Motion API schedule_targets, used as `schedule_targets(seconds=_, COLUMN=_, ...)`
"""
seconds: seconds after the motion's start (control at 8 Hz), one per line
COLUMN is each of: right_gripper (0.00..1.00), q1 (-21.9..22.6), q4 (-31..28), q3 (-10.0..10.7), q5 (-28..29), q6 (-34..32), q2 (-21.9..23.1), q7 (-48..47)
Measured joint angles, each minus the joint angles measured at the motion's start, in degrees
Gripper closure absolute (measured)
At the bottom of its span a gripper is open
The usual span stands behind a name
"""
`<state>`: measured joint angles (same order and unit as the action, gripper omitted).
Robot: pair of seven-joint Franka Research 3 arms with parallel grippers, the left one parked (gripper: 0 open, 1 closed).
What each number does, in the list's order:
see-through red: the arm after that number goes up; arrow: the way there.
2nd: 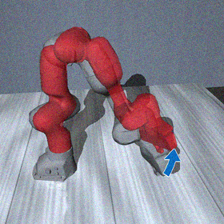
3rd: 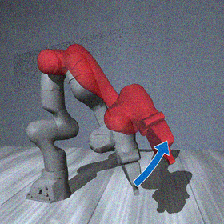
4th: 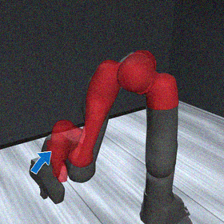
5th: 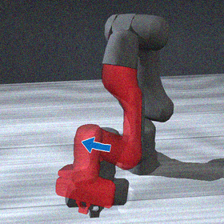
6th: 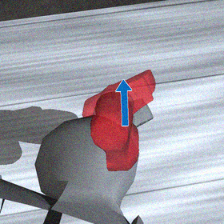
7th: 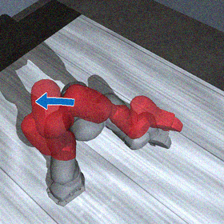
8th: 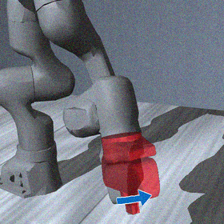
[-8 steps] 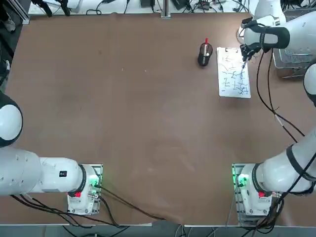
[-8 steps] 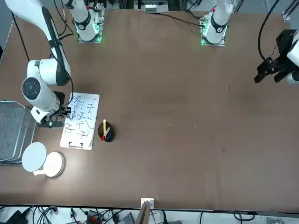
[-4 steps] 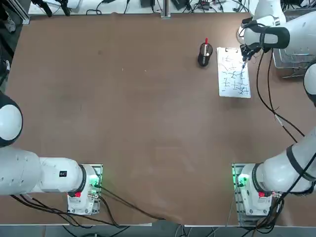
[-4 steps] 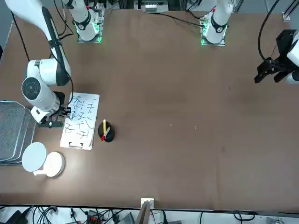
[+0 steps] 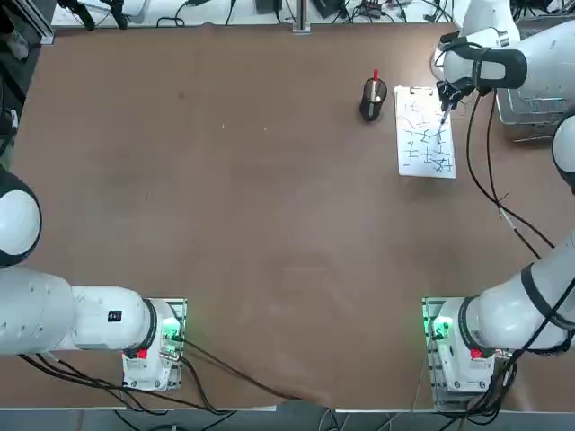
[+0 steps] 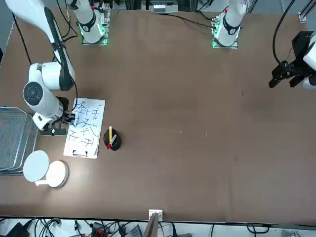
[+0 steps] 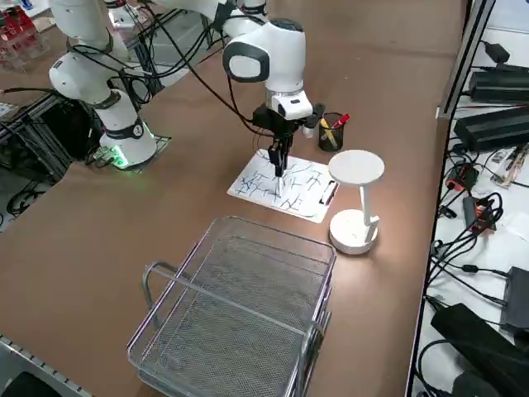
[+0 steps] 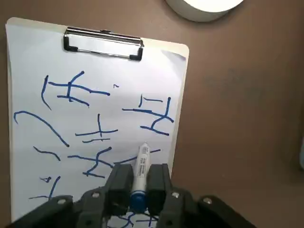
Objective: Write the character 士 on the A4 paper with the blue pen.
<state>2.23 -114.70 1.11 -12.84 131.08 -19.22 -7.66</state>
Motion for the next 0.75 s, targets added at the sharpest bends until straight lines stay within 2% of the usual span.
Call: schedule_targets(seconds=0.75, right_gripper=0.79, q1=0.17, q4=0.0, q3=-0.87, q5=0.0, q6=0.3, q2=-0.01, q7=-3.61)
